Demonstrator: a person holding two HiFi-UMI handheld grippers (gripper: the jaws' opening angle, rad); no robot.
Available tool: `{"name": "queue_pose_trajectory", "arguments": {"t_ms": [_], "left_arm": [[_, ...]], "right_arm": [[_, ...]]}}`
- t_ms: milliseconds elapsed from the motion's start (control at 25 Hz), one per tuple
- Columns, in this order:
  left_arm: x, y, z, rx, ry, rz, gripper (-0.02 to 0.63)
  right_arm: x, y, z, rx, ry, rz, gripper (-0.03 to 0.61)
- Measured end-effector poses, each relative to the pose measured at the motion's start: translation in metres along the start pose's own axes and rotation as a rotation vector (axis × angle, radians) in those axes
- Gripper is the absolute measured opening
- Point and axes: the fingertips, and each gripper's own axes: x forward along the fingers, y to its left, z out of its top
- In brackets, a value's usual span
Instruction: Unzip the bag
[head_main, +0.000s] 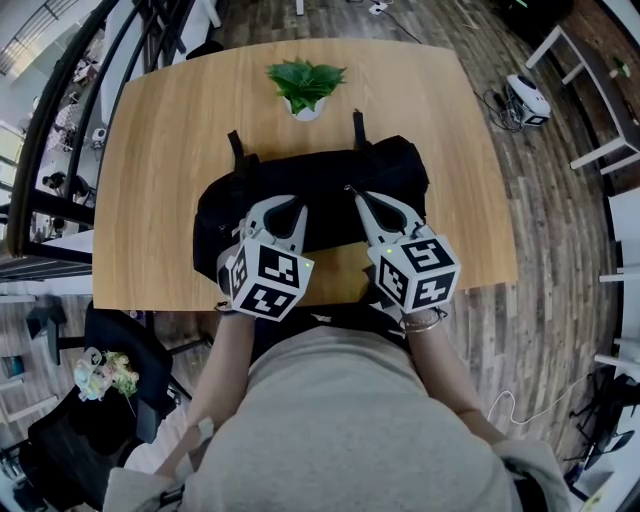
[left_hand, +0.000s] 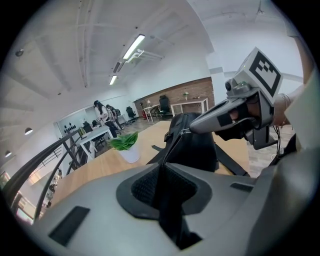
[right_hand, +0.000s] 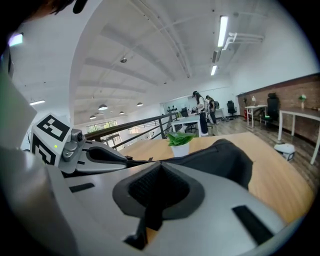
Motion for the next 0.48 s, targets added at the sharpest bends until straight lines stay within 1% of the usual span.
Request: {"name": "queue_pose_trajectory", "arguments": {"t_ms": [200,480], "left_arm": [[0.000,0.003,-0.001,-0.018,0.002,0.017,0.049],[0.003,0.004,0.001,-0.027,0.003,0.039,0.049]], "right_arm": [[-0.010,-0.028,0.003,0.034,-0.022,-0.054,0.011],[-0.016,-0.042,0.005,0.028,-0.033,-0.060,0.014]]}}
